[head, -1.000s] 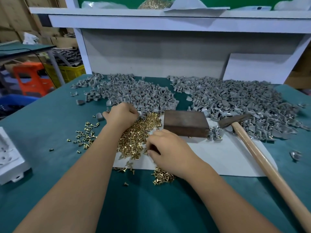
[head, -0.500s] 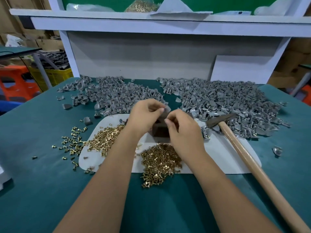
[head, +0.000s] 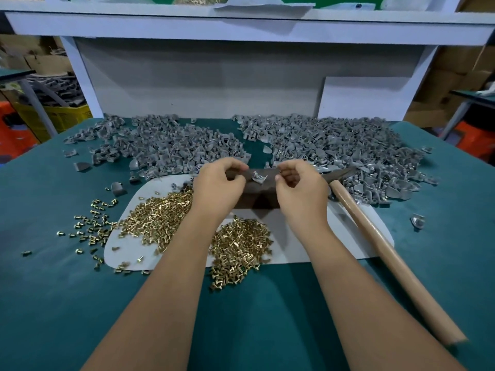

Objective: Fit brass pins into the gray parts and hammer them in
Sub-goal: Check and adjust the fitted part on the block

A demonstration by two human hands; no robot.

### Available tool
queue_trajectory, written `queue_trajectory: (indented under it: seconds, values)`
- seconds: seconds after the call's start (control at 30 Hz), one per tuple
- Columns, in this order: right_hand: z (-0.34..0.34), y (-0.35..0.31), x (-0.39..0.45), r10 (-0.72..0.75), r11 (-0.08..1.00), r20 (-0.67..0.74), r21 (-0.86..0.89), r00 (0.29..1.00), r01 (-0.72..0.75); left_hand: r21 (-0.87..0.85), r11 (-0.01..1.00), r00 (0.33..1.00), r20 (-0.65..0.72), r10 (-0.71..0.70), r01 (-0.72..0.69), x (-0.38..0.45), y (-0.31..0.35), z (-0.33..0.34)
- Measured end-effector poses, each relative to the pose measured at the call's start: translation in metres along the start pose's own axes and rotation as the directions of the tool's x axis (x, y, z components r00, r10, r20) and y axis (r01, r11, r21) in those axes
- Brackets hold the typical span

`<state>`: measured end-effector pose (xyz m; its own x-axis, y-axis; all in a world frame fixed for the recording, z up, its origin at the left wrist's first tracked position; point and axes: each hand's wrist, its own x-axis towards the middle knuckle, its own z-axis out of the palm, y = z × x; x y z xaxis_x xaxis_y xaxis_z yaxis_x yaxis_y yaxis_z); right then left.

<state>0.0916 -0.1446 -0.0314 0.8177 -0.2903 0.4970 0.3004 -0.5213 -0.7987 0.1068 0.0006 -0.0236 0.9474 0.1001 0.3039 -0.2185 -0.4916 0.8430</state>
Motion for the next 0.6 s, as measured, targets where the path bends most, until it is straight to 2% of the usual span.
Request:
queue_trajectory:
  seconds: [0.13, 0.27, 0.4, 0.6]
  values:
    - [0.001, 0.000, -0.001, 0.004, 1.000, 0.026, 0.017, 1.000, -0.005, 0.132, 0.987, 0.996, -0.004, 0.094, -0.092, -0.001, 0.002, 0.005]
    - [-0.001, 0.001, -0.001, -0.005, 0.999, 0.021, 0.041, 1.000, 0.004, 0.074, 0.994, 0.992, 0.105, 0.067, -0.075, 0.002, -0.004, 0.012]
    - [-0.004, -0.001, -0.003, -0.032, 0.995, -0.028, 0.094, 0.999, 0.034, 0.007, 0.998, 0.994, 0.088, 0.068, -0.069, 0.003, -0.007, 0.014]
    - [-0.003, -0.002, -0.003, -0.029, 0.994, -0.014, 0.108, 0.999, 0.030, -0.053, 0.998, 0.993, 0.106, 0.047, -0.042, 0.000, -0.008, 0.009]
